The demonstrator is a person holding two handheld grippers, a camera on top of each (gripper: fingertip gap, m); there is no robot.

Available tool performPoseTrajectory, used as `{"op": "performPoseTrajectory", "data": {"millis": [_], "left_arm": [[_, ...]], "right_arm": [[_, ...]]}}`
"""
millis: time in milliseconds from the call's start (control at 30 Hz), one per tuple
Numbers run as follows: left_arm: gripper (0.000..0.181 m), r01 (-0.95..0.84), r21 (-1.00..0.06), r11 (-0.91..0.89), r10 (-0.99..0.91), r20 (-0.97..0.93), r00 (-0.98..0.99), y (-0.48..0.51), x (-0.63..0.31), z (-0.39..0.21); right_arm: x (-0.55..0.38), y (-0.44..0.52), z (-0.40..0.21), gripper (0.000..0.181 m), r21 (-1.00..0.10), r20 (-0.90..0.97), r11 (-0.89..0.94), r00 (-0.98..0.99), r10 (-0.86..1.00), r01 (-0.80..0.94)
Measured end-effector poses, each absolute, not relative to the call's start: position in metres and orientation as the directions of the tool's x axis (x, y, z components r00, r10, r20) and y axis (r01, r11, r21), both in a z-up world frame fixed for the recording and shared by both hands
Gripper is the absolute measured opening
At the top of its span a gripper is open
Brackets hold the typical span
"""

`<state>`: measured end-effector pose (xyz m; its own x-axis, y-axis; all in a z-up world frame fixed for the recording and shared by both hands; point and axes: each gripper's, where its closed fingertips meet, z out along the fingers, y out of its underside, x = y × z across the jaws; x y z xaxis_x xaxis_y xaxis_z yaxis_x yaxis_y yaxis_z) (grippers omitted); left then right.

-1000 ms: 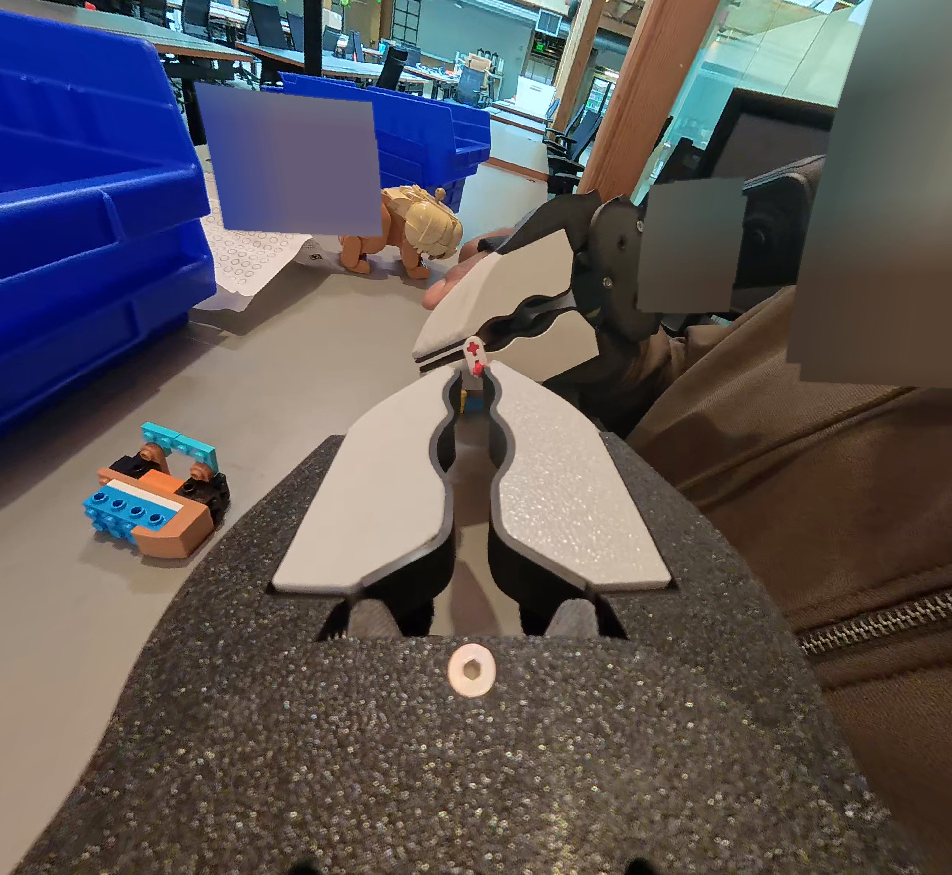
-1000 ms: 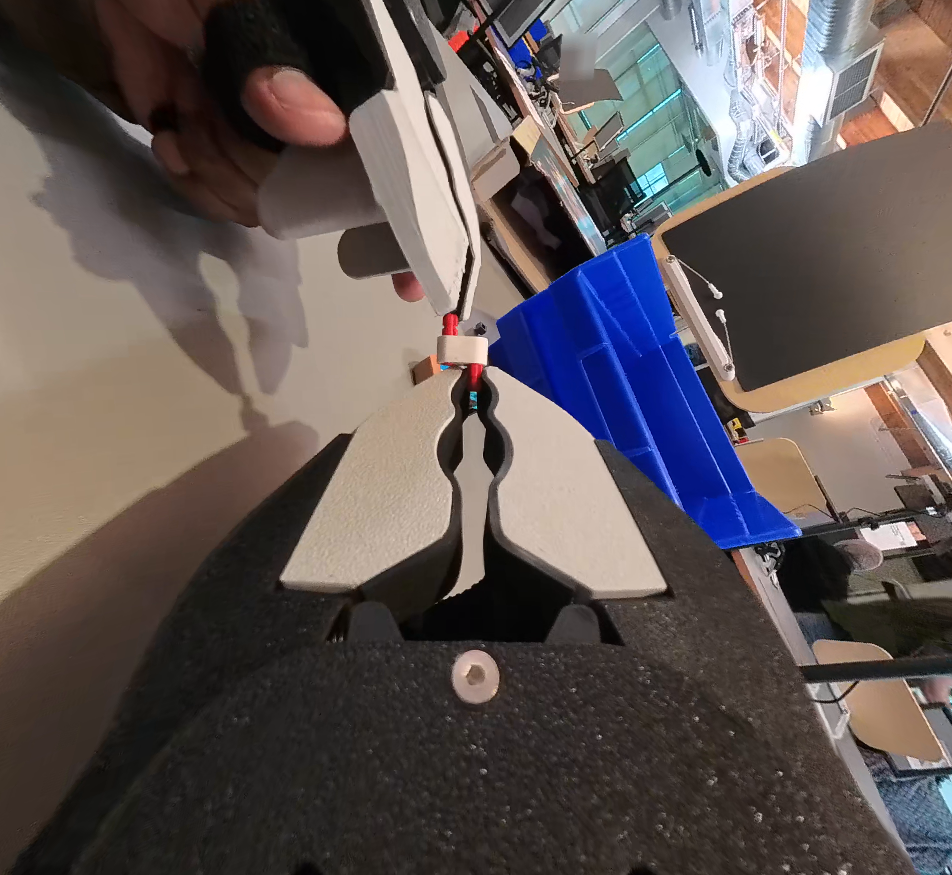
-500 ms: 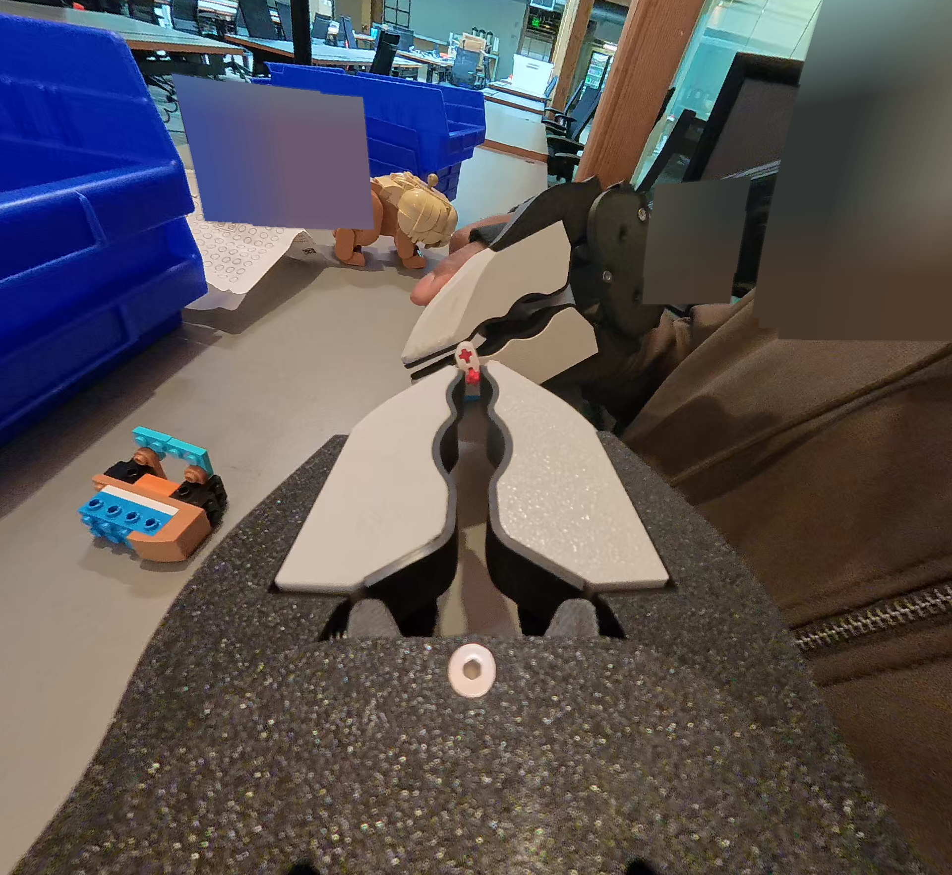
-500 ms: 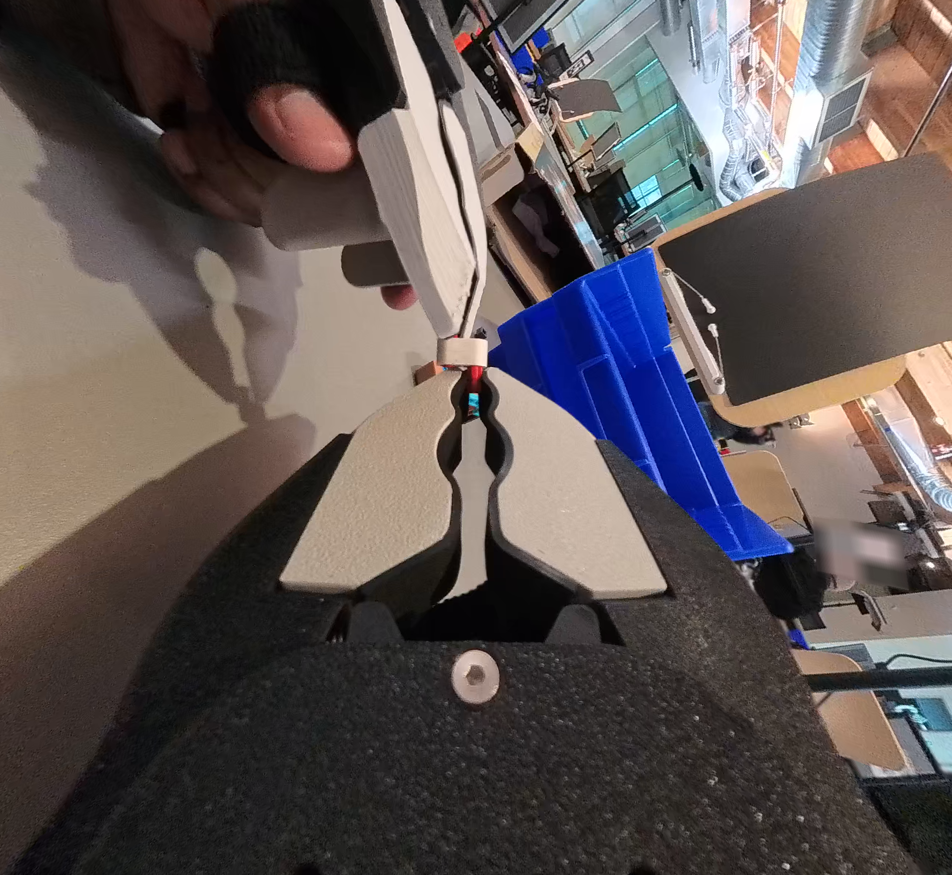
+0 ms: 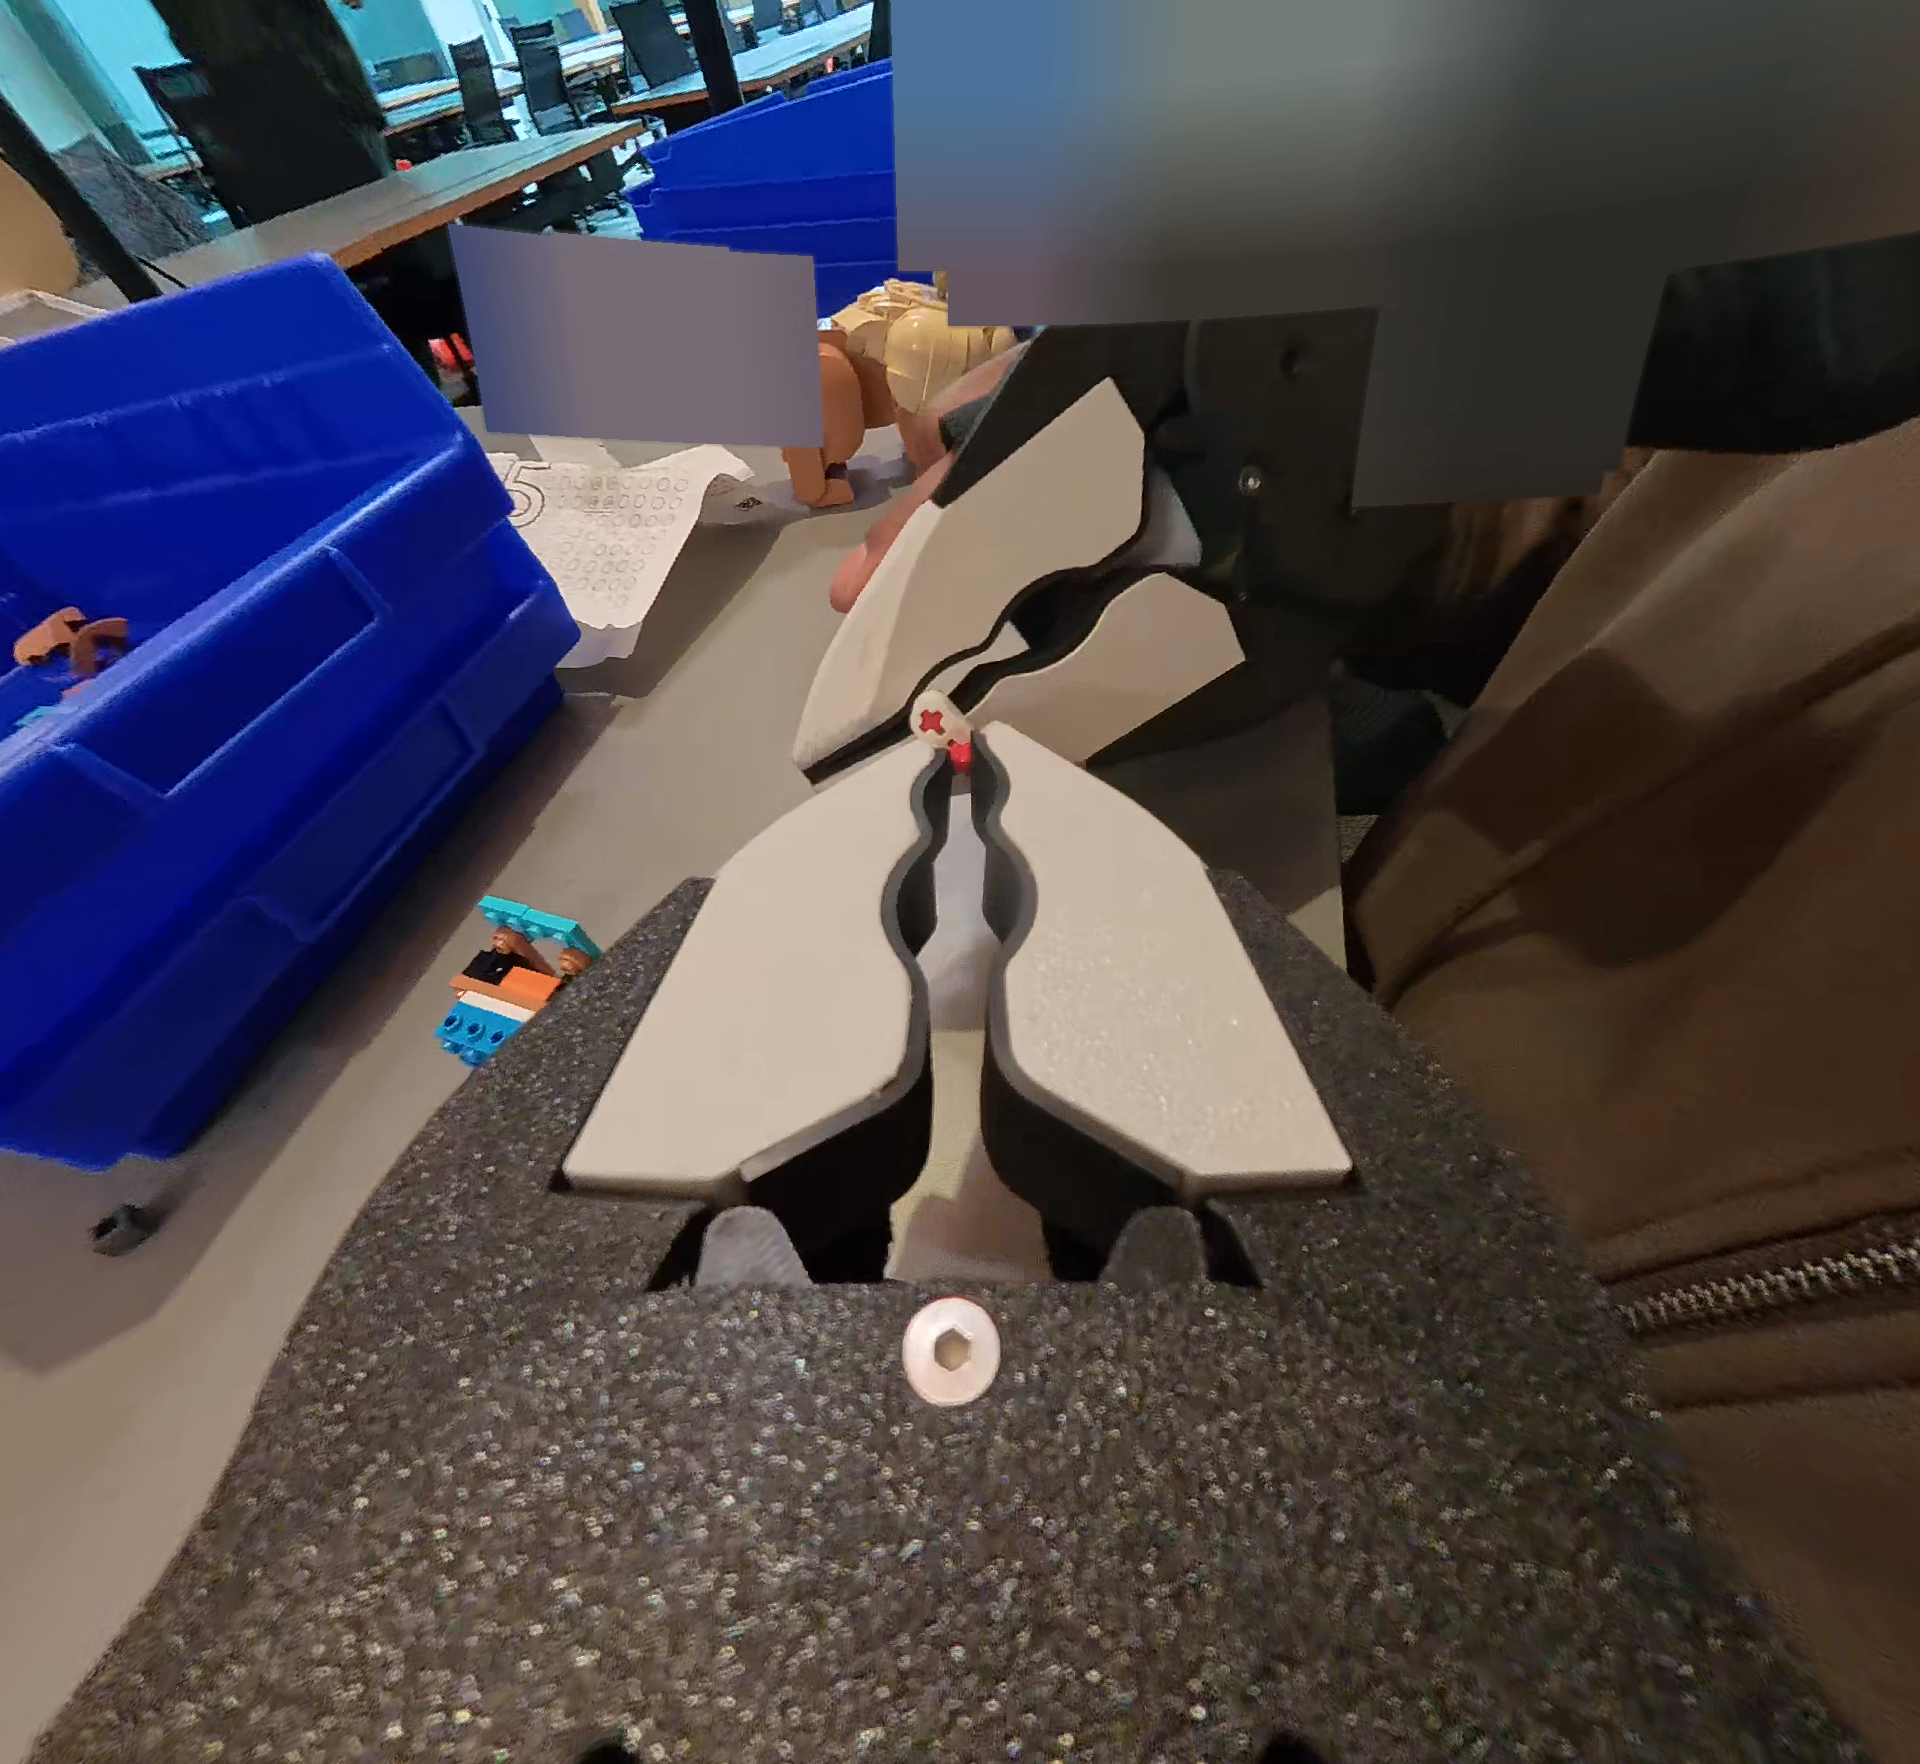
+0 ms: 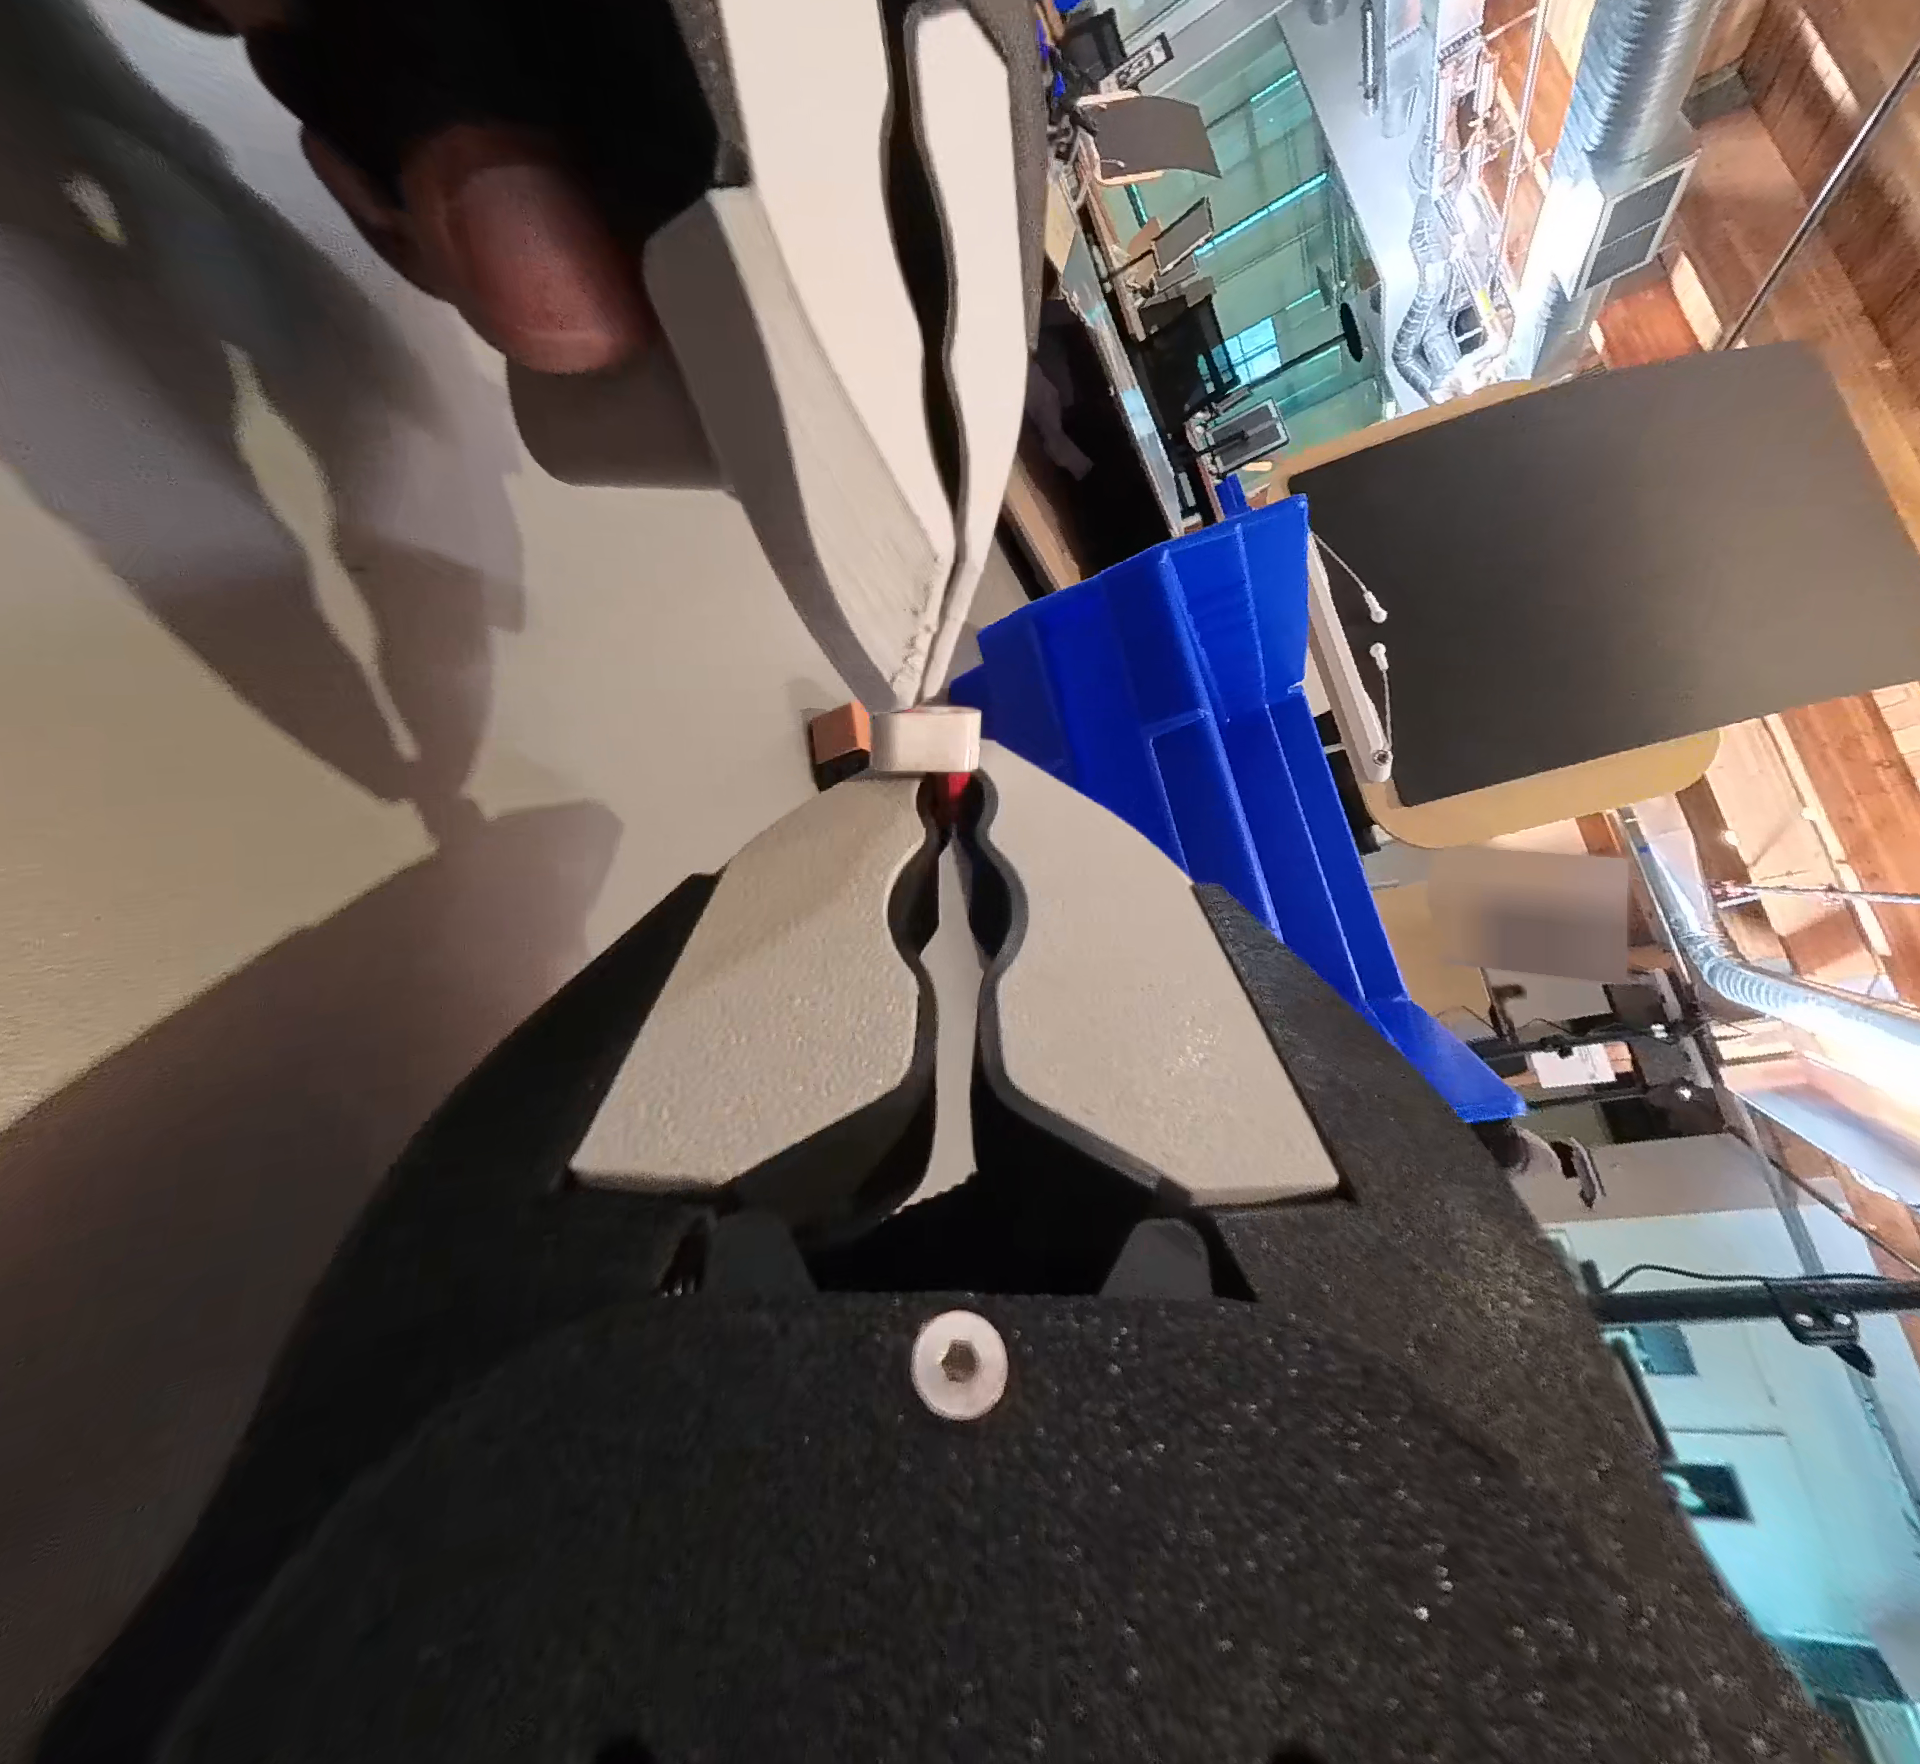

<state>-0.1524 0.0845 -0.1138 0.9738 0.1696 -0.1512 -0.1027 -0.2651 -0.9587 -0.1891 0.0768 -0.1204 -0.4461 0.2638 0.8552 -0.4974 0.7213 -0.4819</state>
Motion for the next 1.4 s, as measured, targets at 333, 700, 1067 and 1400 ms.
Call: {"op": "performPoseTrajectory", "data": {"millis": [333, 700, 1067, 1400], "left_arm": [[0.003, -0.07, -0.977, -0.201, 0.232, -0.117, 0.966, 0.057, -0.165, -0.1], [0.004, -0.124, -0.953, -0.278, 0.161, -0.173, 0.972, 0.078, -0.154, -0.119], [0.004, -0.153, -0.937, -0.313, 0.178, -0.217, 0.96, 0.079, -0.153, -0.126], [0.004, 0.15, -0.959, -0.241, 0.103, 0.128, 0.986, 0.076, -0.145, -0.126]], "right_arm": [[-0.199, 0.096, -0.125, 0.0, -0.494, 0.839, 0.752, -0.466, 0.281, -0.436], [-0.185, 0.077, -0.125, 0.014, -0.484, 0.851, 0.706, -0.465, 0.242, -0.517], [-0.182, 0.076, -0.131, 0.003, -0.412, 0.88, 0.748, -0.441, 0.179, -0.519], [-0.174, 0.076, -0.128, 0.002, -0.349, 0.913, 0.743, -0.386, 0.132, -0.571]]}}
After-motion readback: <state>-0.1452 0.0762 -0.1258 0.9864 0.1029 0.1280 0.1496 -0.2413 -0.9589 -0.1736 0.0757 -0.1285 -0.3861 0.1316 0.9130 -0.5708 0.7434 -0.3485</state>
